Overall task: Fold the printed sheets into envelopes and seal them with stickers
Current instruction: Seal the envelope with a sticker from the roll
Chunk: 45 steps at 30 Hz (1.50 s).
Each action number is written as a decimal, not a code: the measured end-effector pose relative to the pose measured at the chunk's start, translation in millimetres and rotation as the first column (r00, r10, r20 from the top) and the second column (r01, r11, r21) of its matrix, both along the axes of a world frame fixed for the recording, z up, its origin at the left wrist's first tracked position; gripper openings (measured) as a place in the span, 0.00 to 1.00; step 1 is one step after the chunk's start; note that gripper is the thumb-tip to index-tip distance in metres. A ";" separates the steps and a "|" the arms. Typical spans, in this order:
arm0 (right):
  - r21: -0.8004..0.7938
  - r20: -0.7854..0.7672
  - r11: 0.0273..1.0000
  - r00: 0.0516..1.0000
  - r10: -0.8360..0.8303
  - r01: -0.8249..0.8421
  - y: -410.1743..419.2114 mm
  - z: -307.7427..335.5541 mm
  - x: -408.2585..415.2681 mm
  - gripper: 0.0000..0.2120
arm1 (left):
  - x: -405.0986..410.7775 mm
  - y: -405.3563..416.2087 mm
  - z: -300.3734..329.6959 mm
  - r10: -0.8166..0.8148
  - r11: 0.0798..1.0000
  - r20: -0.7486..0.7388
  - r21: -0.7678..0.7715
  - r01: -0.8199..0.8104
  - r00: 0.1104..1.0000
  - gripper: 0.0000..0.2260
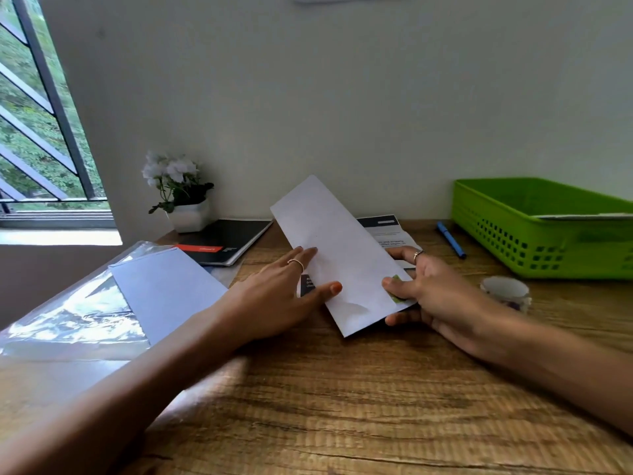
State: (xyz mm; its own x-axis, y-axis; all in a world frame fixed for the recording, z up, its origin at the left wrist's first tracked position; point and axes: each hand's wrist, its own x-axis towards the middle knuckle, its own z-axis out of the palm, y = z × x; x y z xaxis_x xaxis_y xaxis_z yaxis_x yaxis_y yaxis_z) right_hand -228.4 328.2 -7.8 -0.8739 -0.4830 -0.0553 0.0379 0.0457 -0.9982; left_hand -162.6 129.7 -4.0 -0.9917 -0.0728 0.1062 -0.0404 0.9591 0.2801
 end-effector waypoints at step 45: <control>-0.188 -0.006 0.834 0.848 -0.529 0.519 204.6 107.9 -62.6 0.08 | -81.9 129.7 52.4 -0.191 0.961 0.239 -0.152 0.230 0.952 0.35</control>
State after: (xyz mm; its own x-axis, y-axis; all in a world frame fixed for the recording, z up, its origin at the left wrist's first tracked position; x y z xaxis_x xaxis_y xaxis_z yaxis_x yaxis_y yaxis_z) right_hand -291.0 532.8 100.1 -0.9978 0.0510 0.0417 -0.0484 -0.1376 -0.9893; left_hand -244.5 259.4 48.4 -0.9823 0.1401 -0.1243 0.1263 0.9855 0.1132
